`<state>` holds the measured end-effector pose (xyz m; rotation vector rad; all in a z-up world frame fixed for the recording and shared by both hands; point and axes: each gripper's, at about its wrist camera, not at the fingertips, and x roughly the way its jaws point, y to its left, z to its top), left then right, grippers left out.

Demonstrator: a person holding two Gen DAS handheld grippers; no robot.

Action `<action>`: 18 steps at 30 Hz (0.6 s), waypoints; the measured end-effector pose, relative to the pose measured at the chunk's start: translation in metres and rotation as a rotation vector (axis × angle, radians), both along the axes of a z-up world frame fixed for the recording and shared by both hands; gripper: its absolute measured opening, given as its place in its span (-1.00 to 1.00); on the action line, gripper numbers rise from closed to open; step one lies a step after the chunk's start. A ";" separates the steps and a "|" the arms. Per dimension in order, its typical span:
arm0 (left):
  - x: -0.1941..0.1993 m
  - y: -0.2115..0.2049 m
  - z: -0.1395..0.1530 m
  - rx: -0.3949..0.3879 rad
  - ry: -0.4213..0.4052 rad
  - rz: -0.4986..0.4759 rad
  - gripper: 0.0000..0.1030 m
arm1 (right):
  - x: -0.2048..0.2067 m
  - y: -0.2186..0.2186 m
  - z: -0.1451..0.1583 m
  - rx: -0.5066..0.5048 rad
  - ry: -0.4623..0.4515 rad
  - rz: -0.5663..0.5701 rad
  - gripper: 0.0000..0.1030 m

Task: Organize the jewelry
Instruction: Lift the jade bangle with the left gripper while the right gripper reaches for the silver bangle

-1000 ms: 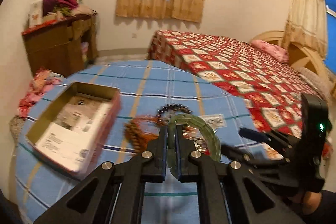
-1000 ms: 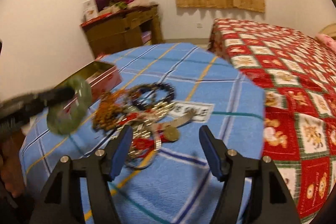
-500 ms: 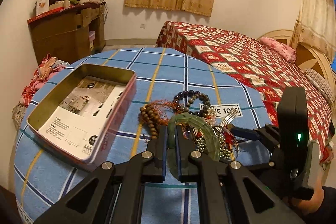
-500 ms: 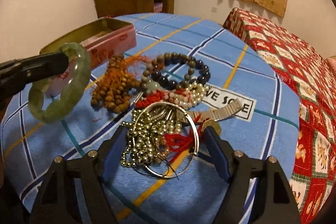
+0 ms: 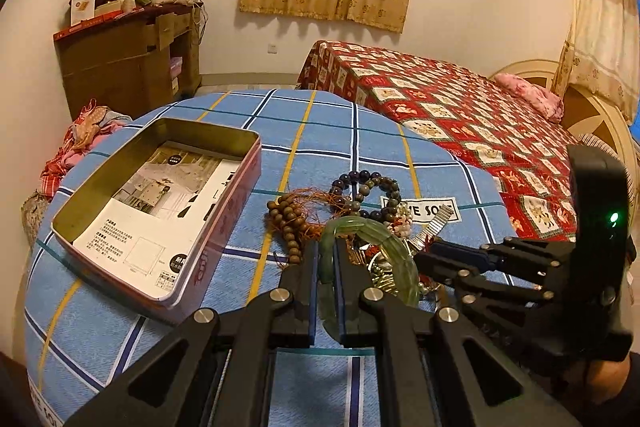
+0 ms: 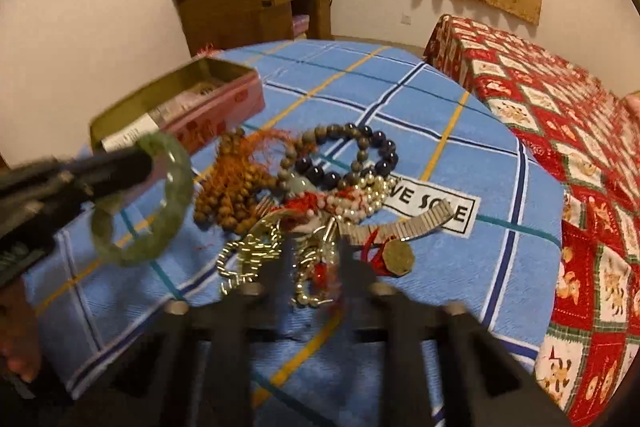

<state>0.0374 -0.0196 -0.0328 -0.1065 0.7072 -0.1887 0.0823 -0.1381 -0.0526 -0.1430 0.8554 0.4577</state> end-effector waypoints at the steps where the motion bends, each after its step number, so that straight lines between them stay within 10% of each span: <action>1: 0.000 0.001 0.001 -0.002 -0.001 0.001 -0.89 | 0.001 0.000 -0.001 -0.011 0.009 0.005 -0.63; 7: -0.002 0.009 0.004 -0.006 -0.008 0.017 -0.89 | 0.003 -0.001 -0.011 -0.015 0.043 0.010 -0.54; 9: -0.002 0.012 0.004 -0.011 -0.008 0.026 -0.89 | -0.003 0.003 -0.010 -0.003 0.049 0.038 -0.20; 11: -0.003 0.014 0.004 -0.010 -0.008 0.028 -0.89 | -0.014 0.006 -0.007 0.001 0.029 0.076 0.59; 18: -0.002 0.015 0.000 -0.012 0.003 0.030 -0.89 | -0.024 0.021 -0.023 -0.140 0.002 0.147 0.61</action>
